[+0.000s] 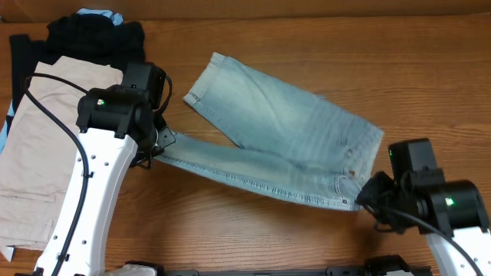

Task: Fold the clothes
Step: 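Lift the bottom edge with both grippers and fold it upward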

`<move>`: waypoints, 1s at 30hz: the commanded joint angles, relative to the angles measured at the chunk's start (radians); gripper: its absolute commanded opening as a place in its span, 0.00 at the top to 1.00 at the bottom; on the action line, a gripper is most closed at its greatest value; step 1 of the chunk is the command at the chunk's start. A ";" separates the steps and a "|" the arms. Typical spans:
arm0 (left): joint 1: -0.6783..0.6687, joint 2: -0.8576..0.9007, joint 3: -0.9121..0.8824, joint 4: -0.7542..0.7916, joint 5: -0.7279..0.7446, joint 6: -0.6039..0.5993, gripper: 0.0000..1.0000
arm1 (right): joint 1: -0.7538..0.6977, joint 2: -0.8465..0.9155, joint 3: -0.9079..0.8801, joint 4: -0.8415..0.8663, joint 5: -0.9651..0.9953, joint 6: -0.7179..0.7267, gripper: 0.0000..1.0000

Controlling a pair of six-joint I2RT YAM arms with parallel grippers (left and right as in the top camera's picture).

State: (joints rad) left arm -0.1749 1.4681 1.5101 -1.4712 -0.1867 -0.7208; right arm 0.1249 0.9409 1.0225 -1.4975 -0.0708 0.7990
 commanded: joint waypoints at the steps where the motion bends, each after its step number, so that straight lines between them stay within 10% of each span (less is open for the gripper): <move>1: 0.006 -0.020 0.030 0.018 -0.037 0.038 0.96 | -0.008 -0.032 0.018 -0.002 0.026 -0.011 0.90; 30: -0.066 0.411 0.009 0.853 -0.003 0.048 0.96 | -0.134 0.320 -0.061 0.400 0.201 0.095 0.94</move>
State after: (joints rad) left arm -0.2359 1.8782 1.5097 -0.6498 -0.1638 -0.6945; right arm 0.0441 1.2449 0.9607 -1.1072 0.0601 0.8864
